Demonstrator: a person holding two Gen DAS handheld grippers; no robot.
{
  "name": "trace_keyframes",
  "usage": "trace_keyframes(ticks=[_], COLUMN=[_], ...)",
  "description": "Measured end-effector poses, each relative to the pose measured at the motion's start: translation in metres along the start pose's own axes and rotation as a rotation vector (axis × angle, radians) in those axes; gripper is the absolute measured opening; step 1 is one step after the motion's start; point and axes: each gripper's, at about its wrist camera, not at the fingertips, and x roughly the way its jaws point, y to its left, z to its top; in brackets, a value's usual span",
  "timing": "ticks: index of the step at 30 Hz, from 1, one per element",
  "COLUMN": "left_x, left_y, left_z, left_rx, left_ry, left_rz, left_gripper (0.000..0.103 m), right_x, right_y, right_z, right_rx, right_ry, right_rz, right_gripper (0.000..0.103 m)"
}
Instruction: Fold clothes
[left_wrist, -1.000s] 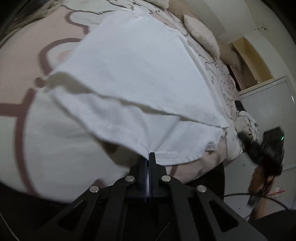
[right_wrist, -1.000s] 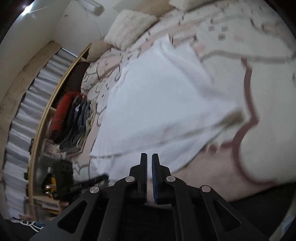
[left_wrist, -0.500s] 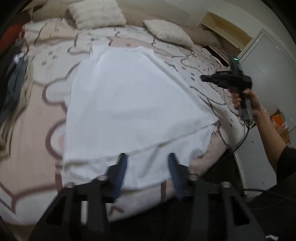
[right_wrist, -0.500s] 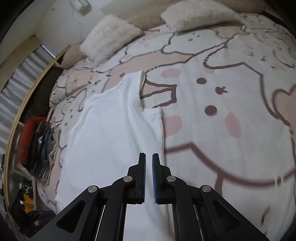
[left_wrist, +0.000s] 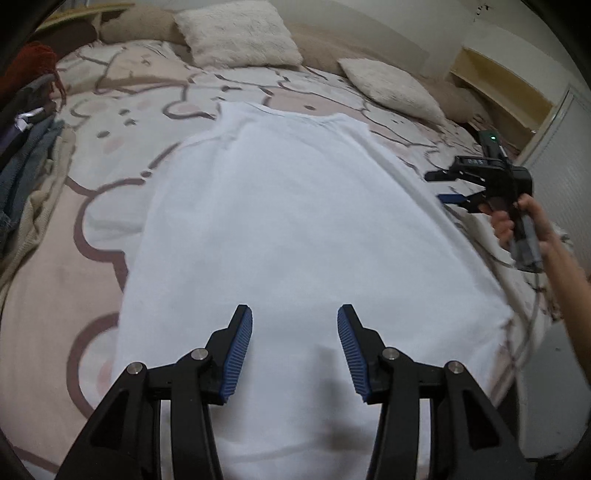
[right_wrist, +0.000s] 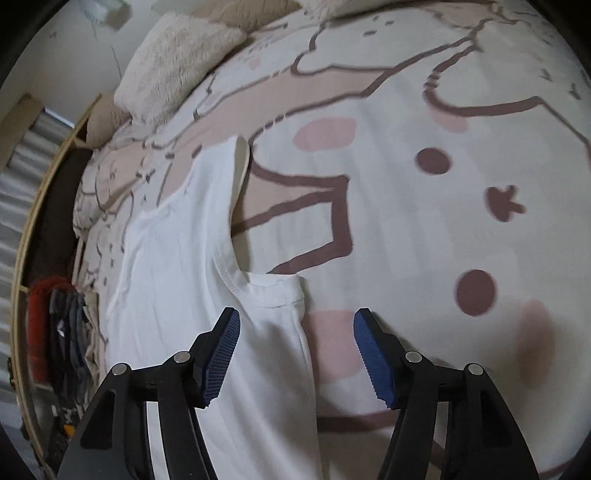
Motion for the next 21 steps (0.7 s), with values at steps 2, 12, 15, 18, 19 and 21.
trace_keyframes(ticks=[2,12,15,18,19,21], left_x=[0.008,0.022,0.021,0.016,0.014,0.009], left_y=[0.002,-0.003,-0.002,-0.002,-0.003,-0.004], left_z=[-0.004,-0.027,-0.026,-0.031,-0.032,-0.036], left_rx=[0.015,0.146,0.138,0.142,0.145,0.156], left_ry=[-0.008,-0.031,-0.024,-0.020,-0.019,-0.019], left_rz=[0.019,0.082,0.075,0.072,0.072,0.073], left_gripper=[0.048,0.048,0.048,0.048,0.048,0.048], right_x=[0.007,-0.011,0.003,-0.011,-0.024,-0.047], right_y=[0.009,-0.014,-0.015,-0.021,-0.023,-0.024], right_z=[0.000,0.012,0.011,0.008,0.004,-0.014], right_rx=[-0.057,-0.018,-0.035,0.012,0.032,0.029], right_ry=[0.007,-0.105,-0.072,-0.100,-0.137,-0.178], right_rz=[-0.009,-0.068,-0.093,-0.051,-0.054,-0.042], right_gripper=[0.045,0.006,0.006,0.014,0.029,0.069])
